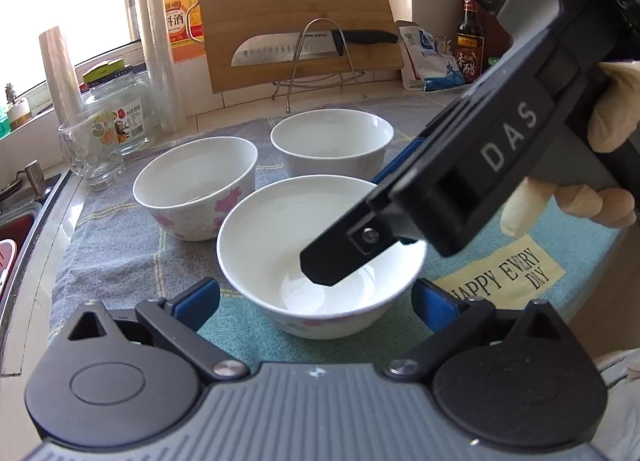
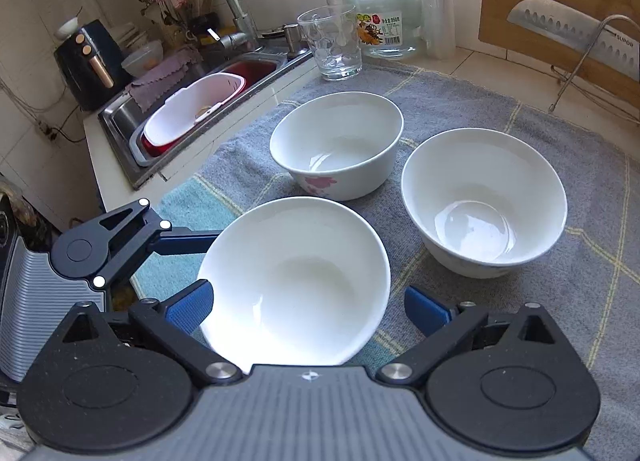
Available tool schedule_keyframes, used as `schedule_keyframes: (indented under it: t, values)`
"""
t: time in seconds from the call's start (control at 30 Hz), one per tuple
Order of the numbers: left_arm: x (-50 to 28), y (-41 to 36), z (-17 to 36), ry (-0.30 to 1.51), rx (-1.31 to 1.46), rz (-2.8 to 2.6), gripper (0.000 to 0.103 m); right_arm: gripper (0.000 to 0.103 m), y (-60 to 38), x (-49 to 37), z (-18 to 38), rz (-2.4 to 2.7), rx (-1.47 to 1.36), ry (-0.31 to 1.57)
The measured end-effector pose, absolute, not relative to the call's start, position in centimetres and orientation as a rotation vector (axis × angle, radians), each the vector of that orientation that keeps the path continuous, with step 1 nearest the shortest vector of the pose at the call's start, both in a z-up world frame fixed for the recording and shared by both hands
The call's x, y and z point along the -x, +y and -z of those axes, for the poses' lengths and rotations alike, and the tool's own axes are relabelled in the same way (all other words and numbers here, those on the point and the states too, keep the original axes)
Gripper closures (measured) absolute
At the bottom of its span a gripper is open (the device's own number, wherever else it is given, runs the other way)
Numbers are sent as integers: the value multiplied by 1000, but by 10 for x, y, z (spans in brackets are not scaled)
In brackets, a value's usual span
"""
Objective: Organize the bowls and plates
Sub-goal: 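Reach the right tool into a white bowl and grip its rim, then lift the white bowl with the right tool and carry it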
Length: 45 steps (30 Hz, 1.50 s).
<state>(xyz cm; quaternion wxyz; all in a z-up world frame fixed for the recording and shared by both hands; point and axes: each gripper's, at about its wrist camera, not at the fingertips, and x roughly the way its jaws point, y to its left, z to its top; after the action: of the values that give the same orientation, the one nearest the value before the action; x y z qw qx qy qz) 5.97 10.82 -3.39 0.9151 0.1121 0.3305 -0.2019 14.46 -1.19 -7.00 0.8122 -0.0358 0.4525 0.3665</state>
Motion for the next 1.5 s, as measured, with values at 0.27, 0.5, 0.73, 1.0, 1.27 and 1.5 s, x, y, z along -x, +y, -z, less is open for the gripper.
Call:
schedule_keyframes:
  t: [0.27, 0.5, 0.73, 1.0, 1.27, 1.5]
  values:
    - [-61, 107, 33, 676, -248, 437, 10, 14, -11, -151, 73, -791, 59, 988]
    - [-63, 108, 32, 679, -248, 440, 12, 17, -9, -152, 73, -807, 48, 992]
    - [-62, 105, 27, 689, -258, 447, 12, 17, -11, -147, 67, -801, 53, 989]
    - [-58, 92, 14, 694, -253, 498, 12, 17, -29, -135, 54, -764, 19, 982]
    - [-60, 61, 10, 672, -282, 593, 12, 17, -68, -120, 47, -677, -8, 965]
    - [-61, 31, 13, 671, -289, 679, 12, 17, -104, -110, 47, -590, -42, 957]
